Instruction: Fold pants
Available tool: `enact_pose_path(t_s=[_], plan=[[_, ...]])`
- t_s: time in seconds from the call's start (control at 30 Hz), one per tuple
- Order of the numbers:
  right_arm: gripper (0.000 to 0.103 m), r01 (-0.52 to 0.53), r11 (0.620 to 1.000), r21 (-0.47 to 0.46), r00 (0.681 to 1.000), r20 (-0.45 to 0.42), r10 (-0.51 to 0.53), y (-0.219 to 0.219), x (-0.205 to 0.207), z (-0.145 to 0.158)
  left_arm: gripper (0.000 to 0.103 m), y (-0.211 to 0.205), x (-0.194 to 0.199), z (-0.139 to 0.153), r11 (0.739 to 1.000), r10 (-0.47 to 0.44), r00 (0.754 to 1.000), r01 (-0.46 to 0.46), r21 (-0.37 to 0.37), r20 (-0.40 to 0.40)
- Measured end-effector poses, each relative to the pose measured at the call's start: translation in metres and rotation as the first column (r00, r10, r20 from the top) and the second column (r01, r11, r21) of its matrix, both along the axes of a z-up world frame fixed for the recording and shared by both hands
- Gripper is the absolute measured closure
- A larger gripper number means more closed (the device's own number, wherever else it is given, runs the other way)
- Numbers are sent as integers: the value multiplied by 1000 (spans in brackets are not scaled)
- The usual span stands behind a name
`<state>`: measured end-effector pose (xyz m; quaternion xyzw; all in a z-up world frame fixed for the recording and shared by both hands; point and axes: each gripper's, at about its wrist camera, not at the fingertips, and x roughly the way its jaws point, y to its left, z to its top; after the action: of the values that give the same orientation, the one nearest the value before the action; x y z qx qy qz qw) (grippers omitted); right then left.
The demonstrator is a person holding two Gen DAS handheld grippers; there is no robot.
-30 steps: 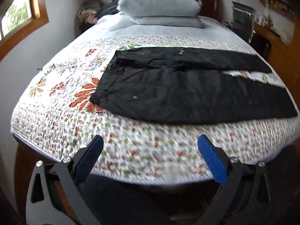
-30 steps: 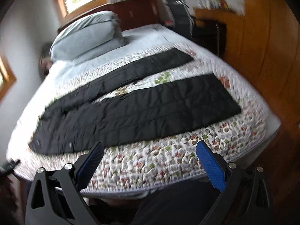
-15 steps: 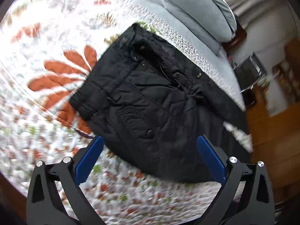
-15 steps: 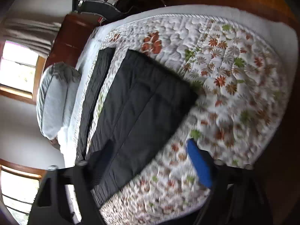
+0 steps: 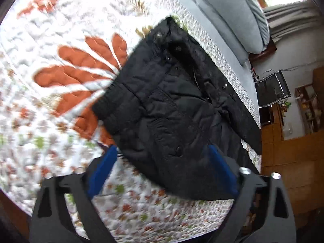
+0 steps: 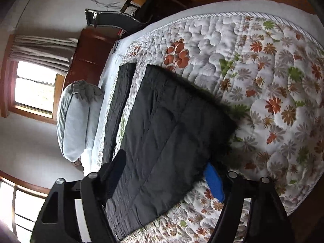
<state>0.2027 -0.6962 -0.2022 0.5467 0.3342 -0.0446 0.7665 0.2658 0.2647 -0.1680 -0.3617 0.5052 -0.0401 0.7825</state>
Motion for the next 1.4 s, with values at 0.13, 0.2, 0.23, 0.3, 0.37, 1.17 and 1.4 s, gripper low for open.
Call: enact_pose_path(t_s=[0.13, 0.2, 0.23, 0.3, 0.37, 1.17, 1.4], plan=[[25, -1, 1000, -3, 1000, 17, 1, -1, 0, -6, 8, 21, 5, -20, 998, 34, 998, -36, -47, -50], [22, 11, 1000, 4, 1000, 29, -11, -1, 0, -5, 7, 26, 9, -28, 995, 58, 996, -63, -76, -68], [22, 12, 1000, 1, 999, 30, -12, -1, -2, -5, 7, 26, 14, -28, 994, 69, 996, -73, -82, -53], [22, 14, 1000, 3, 999, 31, -14, 0, -1, -4, 7, 25, 21, -23, 994, 62, 998, -64, -93, -18], [22, 13, 1000, 8, 999, 33, -14, -2, 3, -4, 7, 22, 30, -18, 993, 69, 998, -70, -94, -12], [94, -116, 989, -92, 992, -67, 110, 13, -21, 33, 86, 51, -13, -15, 986, 52, 979, -82, -146, -199], [82, -193, 969, -154, 972, -162, 168, 24, -28, -2, 75, 68, -38, -45, 980, 58, 980, -92, -177, -190]])
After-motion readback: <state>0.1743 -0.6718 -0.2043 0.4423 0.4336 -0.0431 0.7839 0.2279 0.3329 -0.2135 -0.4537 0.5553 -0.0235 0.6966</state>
